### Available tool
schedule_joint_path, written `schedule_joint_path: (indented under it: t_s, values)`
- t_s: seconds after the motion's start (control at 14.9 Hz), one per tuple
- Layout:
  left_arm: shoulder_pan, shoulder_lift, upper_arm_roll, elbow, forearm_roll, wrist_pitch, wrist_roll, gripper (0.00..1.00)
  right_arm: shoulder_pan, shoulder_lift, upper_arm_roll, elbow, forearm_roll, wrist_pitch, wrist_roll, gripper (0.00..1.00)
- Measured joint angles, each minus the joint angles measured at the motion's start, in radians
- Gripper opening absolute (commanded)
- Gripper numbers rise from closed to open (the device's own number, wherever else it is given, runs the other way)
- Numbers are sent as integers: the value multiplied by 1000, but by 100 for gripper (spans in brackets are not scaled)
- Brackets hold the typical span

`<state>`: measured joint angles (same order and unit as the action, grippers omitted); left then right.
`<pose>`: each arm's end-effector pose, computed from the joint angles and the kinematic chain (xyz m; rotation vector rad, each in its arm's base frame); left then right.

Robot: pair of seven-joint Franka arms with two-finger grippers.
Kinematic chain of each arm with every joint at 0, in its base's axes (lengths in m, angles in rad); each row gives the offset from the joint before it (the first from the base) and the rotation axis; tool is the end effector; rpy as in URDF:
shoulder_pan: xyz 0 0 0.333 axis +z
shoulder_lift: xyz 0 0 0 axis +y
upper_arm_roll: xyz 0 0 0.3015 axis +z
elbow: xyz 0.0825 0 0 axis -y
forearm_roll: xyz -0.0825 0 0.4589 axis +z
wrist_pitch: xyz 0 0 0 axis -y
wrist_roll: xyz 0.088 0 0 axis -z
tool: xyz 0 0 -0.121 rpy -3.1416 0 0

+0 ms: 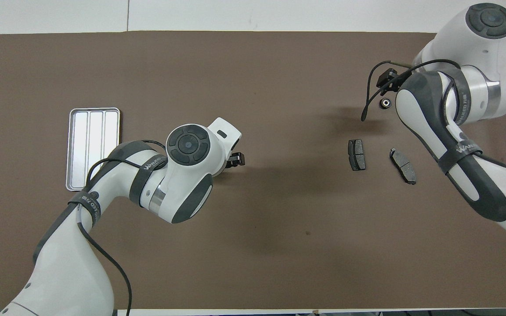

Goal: Pick bearing gear from pile to tray

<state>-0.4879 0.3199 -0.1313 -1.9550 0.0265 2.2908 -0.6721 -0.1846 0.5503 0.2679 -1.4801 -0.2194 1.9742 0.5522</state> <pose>0.5436 -0.3856 0.2413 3.1127 0.0663 0.0038 0.7581 0.0216 0.3032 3.0074 -0.6321 -0.0216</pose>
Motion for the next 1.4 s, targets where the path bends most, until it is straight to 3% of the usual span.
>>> schedule_joint_path:
  t_s: [0.33, 0.54, 0.67, 0.8, 0.87, 1.07, 1.2, 1.4]
  values:
    - [-14, 30, 2, 1, 52, 26, -37, 99, -22, 53, -1, -44, 0, 117, 0, 100]
    - [-15, 36, 2, 1, 76, 36, -41, 81, -22, 77, -1, -49, 0, 175, 0, 100]
    - [-16, 36, 2, 1, 83, 45, -41, 56, -22, 87, -1, -65, -1, 216, 0, 99]
    - [-17, 38, 2, 1, 85, 50, -42, 13, -22, 92, -1, -82, -3, 243, 0, 92]
    - [-17, 38, 2, 1, 85, 52, -42, 0, -22, 92, -1, -86, -3, 246, 0, 83]
    - [-17, 41, 2, 1, 85, 60, -63, 0, -23, 89, -1, -88, -4, 246, 0, 29]
    - [-17, 45, 3, 1, 86, 86, -92, 0, -23, 84, -1, -88, -5, 246, 0, 0]
    - [-16, 49, 15, 12, 89, 82, -102, 0, -24, 80, -2, -89, -6, 243, 0, 0]
